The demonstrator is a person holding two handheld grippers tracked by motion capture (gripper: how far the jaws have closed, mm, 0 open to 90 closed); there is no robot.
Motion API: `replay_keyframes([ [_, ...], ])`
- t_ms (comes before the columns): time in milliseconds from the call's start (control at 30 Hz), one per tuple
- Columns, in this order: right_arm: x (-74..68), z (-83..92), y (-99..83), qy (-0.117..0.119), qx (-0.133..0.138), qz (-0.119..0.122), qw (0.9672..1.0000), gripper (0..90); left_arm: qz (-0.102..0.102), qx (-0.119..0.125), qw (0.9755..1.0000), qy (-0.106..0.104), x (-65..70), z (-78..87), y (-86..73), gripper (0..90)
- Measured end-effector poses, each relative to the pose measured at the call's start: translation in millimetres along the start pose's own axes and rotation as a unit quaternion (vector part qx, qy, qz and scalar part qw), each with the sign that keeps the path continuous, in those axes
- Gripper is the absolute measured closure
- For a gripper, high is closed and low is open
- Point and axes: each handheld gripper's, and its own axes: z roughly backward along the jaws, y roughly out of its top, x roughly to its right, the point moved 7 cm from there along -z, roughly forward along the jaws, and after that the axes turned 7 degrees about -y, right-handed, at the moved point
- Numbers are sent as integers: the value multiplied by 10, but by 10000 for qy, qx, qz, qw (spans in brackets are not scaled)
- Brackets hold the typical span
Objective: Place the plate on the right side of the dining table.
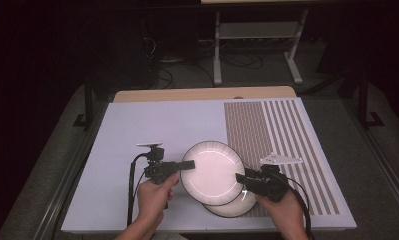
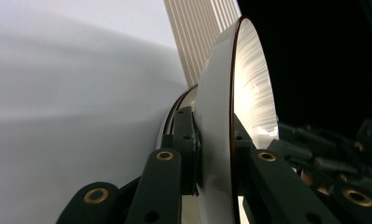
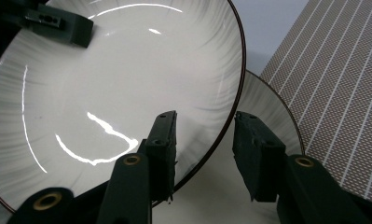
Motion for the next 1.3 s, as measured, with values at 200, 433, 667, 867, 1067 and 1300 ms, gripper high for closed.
replay_keyframes([
  [200,-12,16,74,-171,360,-550,9977,571,231,318,9992,-95,25,-10,-2,800],
  [433,-31,-25,88,-235,514,-971,9937,610,328,544,9979,-150,70,-79,-4,800],
  [667,31,-5,139,-482,583,-1668,9831,680,358,692,9968,-158,97,-138,3,799],
  [867,57,-1,190,-678,648,-1806,9791,699,380,764,9962,-168,118,-178,25,795],
  [1067,151,41,269,-768,801,-2090,9716,725,287,749,9966,-186,196,-260,65,792],
  [1300,296,120,333,-941,970,-2157,9671,740,130,618,9979,-166,278,-410,81,776],
])
